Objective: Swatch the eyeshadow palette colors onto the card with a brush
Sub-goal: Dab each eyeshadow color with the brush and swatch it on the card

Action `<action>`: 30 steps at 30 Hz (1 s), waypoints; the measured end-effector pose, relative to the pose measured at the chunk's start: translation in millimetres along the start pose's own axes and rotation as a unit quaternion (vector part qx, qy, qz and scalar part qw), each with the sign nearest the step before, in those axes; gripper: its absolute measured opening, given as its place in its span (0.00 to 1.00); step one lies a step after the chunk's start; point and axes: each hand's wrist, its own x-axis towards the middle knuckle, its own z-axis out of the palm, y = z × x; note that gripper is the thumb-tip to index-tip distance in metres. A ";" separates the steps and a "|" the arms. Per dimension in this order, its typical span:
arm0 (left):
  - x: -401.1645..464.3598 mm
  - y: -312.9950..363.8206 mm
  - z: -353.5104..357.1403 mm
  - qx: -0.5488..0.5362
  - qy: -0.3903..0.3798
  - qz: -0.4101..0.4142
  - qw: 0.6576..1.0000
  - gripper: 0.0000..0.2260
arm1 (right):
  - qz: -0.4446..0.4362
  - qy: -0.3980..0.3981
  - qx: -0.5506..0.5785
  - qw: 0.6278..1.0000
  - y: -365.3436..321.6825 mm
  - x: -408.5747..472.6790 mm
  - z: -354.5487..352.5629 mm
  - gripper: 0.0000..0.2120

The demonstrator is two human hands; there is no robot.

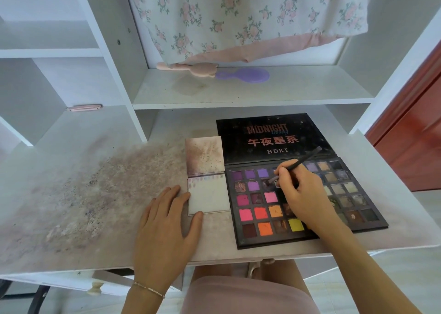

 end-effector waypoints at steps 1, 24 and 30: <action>-0.1 -0.2 0.1 0.001 0.001 0.001 1.000 0.21 | -0.001 0.002 0.003 1.000 -0.4 0.0 -0.2 0.13; -0.1 0.6 -2.4 0.002 0.007 0.010 1.000 0.23 | 0.034 -0.011 0.195 0.980 -40.4 6.1 49.3 0.07; -0.1 -0.3 -2.1 0.005 0.003 0.009 1.000 0.22 | 0.019 -0.061 0.162 0.985 -51.0 14.3 72.4 0.05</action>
